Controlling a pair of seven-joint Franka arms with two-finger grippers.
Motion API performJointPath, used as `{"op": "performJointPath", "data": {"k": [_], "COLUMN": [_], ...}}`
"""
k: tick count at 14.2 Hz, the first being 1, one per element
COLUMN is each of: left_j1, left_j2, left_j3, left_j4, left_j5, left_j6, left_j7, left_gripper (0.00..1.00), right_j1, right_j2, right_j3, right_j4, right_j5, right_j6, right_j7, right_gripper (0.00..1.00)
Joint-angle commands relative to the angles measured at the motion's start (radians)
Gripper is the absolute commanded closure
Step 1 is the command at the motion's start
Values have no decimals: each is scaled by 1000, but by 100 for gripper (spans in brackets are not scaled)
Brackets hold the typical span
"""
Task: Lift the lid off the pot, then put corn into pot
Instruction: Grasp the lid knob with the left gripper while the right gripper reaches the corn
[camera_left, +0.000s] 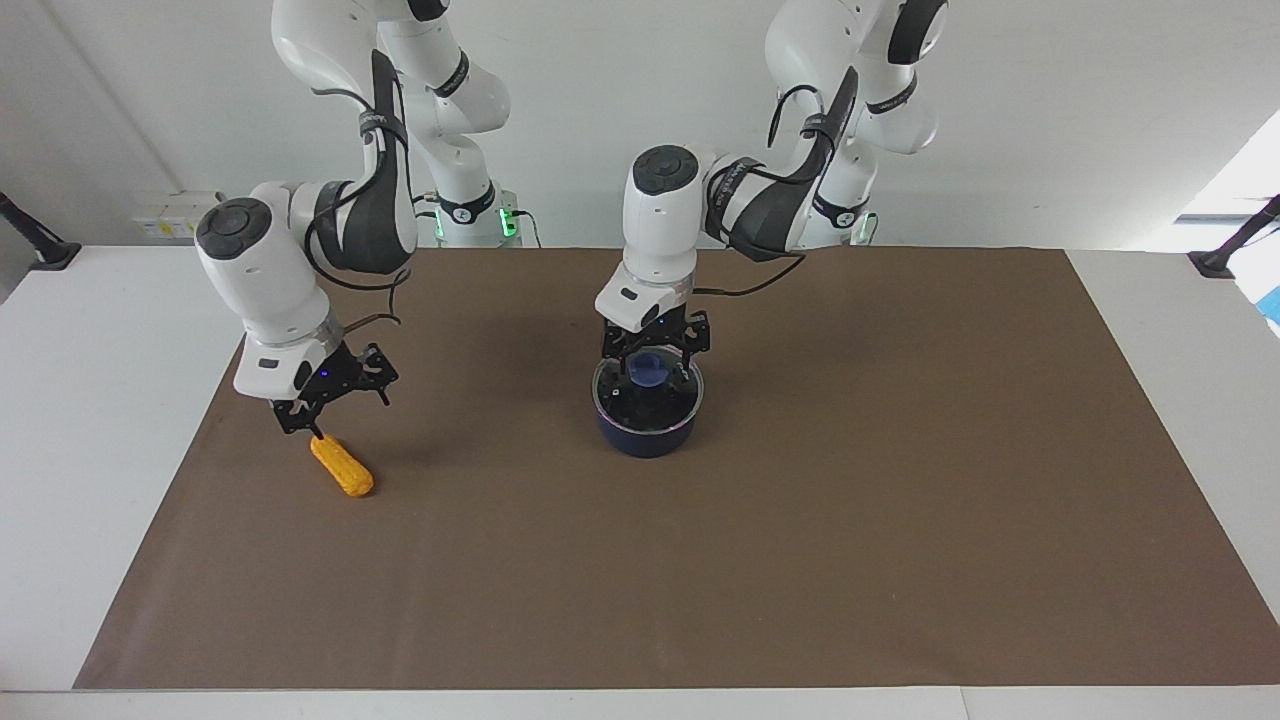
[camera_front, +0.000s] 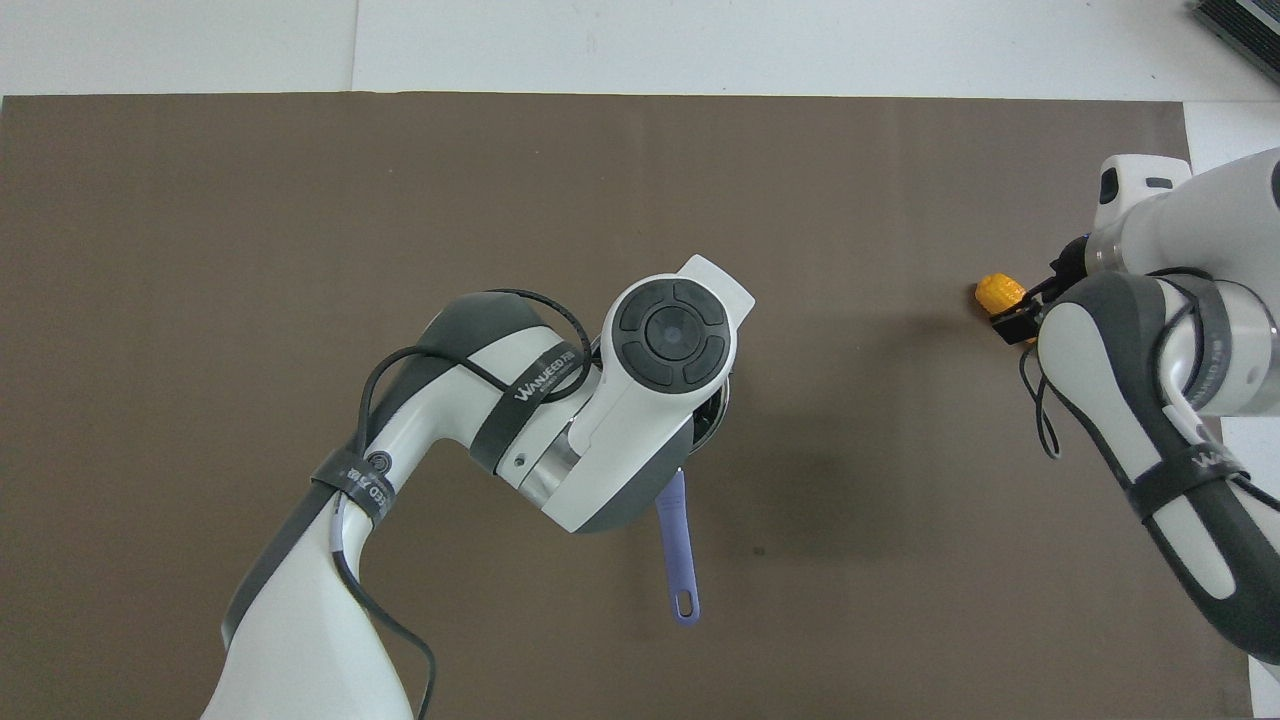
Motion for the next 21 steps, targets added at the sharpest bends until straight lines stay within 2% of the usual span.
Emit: {"op": "performJointPath", "data": {"k": [1,5,8,12,13,14,15,16,21], "left_j1": [-15,5,-3,-11,-11,-12,-12,-12,-15], "left_j2": [56,49,37,34,34,34,34,34,29], "left_j3": [18,17,17,15,15,15,15,17,17], "left_j4": [77,74,34,32,32,32,32,32,34], "left_j5": [25,-10,-15,-26,-29,-30,-29,-29,-27], "left_j6": [-36,-31,-33,-51,-51,-51,-53,-59,-76], "left_j7": [-25,-19,-18,-17,-18,-16,-17,-18,-18], "left_gripper": [0,0,0,8,10,14,17,21,25], "right_j1": [-16,-54,-82,-84,-84,-85,-85,-84,-78], "right_j2": [45,117,142,151,151,151,151,150,153], "right_j3": [2,3,3,3,3,3,3,3,3], "right_j4": [-7,-7,-25,-65,-67,-67,-67,-67,-53], "right_j5": [-5,9,10,12,12,12,14,15,14], "right_j6": [88,141,174,230,230,230,230,228,211], "right_j7": [-203,-281,-300,-285,-285,-285,-277,-242,-162], "right_gripper": [0,0,0,0,4,33,71,100,100]}}
